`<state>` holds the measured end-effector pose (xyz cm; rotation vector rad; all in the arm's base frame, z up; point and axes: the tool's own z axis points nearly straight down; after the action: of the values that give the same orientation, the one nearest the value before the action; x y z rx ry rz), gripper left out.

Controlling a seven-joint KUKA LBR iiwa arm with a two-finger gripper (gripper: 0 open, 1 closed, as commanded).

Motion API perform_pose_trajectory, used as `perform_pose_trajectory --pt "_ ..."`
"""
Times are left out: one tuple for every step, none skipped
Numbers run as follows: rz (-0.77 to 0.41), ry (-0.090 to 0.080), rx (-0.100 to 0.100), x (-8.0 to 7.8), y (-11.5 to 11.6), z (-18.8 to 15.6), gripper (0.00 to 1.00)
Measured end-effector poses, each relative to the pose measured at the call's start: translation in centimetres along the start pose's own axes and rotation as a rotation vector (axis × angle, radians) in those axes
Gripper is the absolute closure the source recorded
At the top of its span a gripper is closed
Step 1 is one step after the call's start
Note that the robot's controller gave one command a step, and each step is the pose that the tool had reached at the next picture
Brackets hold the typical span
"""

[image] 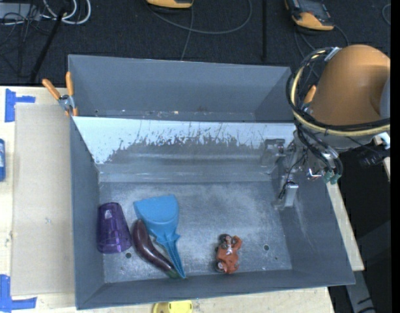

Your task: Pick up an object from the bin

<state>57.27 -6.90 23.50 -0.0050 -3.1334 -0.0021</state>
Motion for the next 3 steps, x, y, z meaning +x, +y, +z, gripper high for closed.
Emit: perform_pose_trajectory --pt "-0.001 -0.008 0.001 -0.1 0.0 -0.5 0.00" --pt "0.019 -0.016 0.002 0.2 1.3 3.6 0.00" --pt "-0.014 -0.011 0.001 1.0 3.4 9.8 0.00"
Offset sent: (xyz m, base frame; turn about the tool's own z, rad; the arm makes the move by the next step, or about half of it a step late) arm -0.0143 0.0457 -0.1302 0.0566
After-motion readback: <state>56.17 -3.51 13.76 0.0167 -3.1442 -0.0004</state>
